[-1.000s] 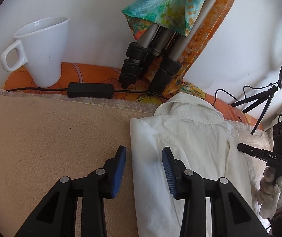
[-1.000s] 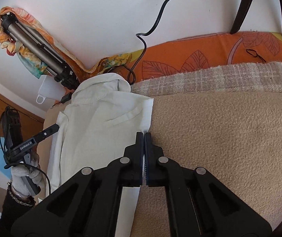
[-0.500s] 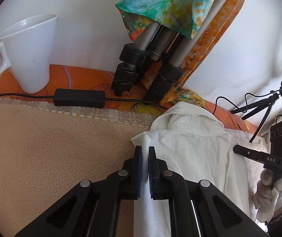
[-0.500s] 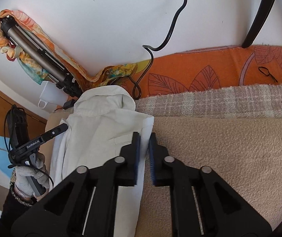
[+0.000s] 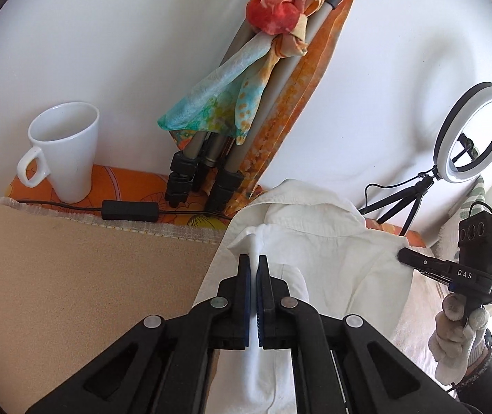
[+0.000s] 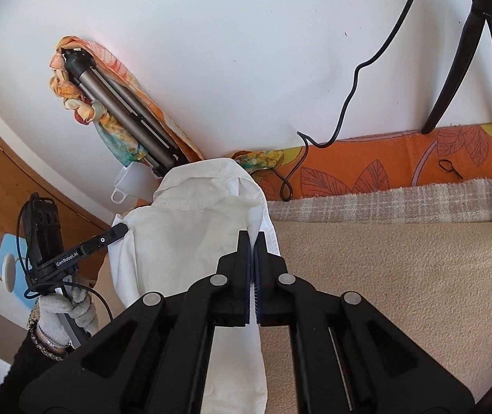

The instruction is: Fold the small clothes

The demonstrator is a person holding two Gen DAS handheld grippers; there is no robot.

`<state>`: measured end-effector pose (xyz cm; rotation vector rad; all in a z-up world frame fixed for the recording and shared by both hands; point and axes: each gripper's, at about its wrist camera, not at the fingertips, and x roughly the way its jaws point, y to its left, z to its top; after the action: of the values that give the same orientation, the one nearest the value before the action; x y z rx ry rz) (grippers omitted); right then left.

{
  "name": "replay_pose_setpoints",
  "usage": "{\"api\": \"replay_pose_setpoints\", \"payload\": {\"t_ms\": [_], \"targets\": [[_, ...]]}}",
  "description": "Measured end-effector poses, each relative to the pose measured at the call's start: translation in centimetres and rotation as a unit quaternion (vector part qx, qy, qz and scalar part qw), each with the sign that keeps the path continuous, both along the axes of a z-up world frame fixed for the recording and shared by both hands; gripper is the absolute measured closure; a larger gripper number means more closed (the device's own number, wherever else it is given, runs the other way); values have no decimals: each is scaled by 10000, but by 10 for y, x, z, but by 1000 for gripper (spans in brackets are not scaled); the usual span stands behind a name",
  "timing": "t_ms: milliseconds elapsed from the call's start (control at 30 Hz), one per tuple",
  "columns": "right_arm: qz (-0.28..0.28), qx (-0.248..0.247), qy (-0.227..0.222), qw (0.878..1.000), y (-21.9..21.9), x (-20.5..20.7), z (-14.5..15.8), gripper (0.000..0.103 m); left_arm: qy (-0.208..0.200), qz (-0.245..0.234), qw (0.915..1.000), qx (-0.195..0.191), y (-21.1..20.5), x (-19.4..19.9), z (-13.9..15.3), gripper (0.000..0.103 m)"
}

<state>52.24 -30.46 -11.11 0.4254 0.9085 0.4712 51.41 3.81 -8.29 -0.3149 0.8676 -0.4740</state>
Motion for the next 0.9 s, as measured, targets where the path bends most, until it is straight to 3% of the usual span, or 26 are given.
{"api": "replay_pose_setpoints", "payload": {"t_ms": [433,700,900], "targets": [[199,-51,-504,9985,13,-102,79,100,-365,58,9993,100,18,-108,61,103],[271,-112,-562,9980,23,-174,84,100,-423,120,9989,168,26,-174,67,103],[329,-215,-515,9979,28,-224,72,100,-302,109,9992,239,29,-218,48,103]]}}
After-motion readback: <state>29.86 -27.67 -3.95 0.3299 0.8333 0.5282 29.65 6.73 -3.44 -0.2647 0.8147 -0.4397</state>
